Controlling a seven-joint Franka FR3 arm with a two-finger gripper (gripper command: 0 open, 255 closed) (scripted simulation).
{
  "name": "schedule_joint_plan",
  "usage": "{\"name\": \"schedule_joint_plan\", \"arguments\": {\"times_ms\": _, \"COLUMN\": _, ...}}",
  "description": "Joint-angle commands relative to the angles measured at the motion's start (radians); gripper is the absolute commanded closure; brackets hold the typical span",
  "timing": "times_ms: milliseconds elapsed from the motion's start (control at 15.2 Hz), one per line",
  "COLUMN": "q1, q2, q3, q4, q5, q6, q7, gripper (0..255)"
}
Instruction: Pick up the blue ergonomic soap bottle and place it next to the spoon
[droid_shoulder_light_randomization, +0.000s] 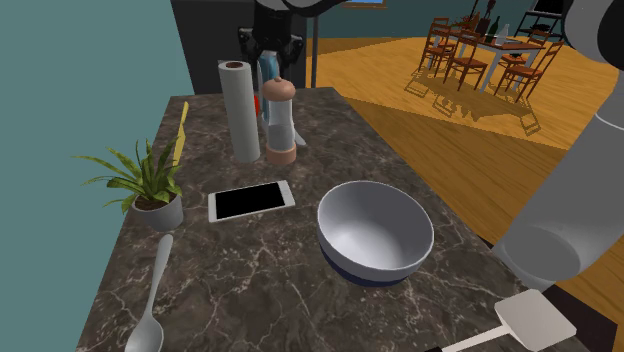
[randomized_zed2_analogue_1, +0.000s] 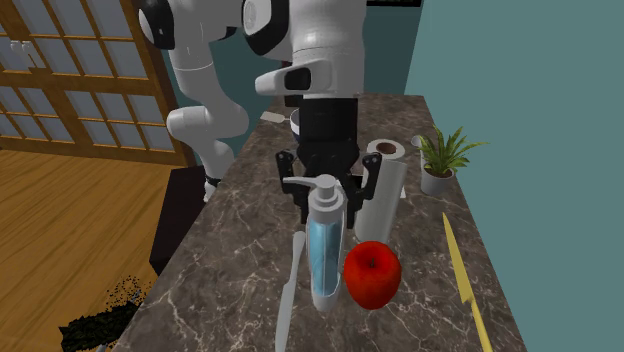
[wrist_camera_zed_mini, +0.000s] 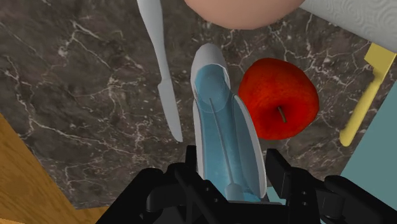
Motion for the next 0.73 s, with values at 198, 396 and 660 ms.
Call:
{"name": "schedule_joint_plan", "arguments": {"times_ms": 198, "q1": 0.007, "q2": 0.014, "q3": 0.005, "q4": 0.079, "q5": -0.003, "q6": -0.067, "q7": -0.01, "gripper": 255}}
{"name": "schedule_joint_plan", "arguments": {"times_ms": 396, "q1": 0.012, "q2": 0.027, "q3": 0.008, "q4": 0.134, "q5": -0.007, "q6": -0.11, "q7": -0.017, "gripper": 255}}
{"name": "schedule_joint_plan", "arguments": {"times_ms": 660, "q1": 0.021, "q2": 0.049, "q3": 0.012, "q4": 0.214, "q5": -0.016, "q6": -0.172, "q7": -0.025, "gripper": 255}}
